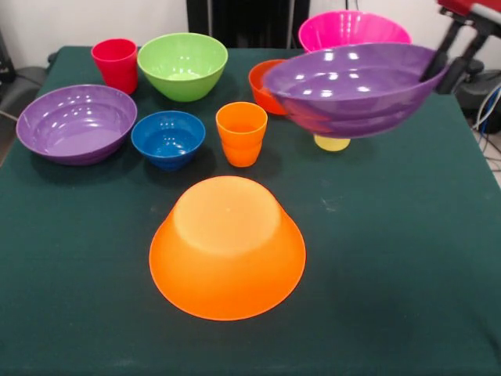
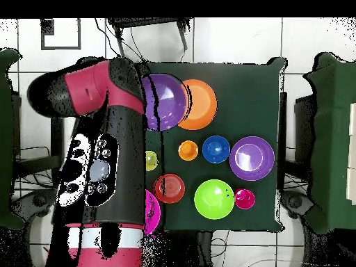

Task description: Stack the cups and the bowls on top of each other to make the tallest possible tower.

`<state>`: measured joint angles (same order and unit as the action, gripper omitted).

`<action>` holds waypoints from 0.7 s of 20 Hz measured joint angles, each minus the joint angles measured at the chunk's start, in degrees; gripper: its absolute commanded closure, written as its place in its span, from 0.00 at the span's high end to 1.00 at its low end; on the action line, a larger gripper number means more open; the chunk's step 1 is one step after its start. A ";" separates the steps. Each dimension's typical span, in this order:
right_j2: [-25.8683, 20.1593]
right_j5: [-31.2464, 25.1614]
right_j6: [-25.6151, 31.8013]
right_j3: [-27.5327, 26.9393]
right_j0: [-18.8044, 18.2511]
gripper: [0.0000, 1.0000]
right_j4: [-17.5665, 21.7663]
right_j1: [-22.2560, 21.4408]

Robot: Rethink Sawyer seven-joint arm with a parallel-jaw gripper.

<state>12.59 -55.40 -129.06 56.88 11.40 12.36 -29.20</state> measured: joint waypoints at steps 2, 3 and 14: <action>0.00 -0.09 2.76 -0.99 -1.66 0.00 1.22 0.02; -0.01 -0.12 4.04 -1.31 -2.52 0.00 1.59 0.07; -0.34 -0.36 10.42 -5.41 -9.52 0.00 2.15 6.60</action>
<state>12.25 -55.75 -118.64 51.47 1.88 14.51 -22.60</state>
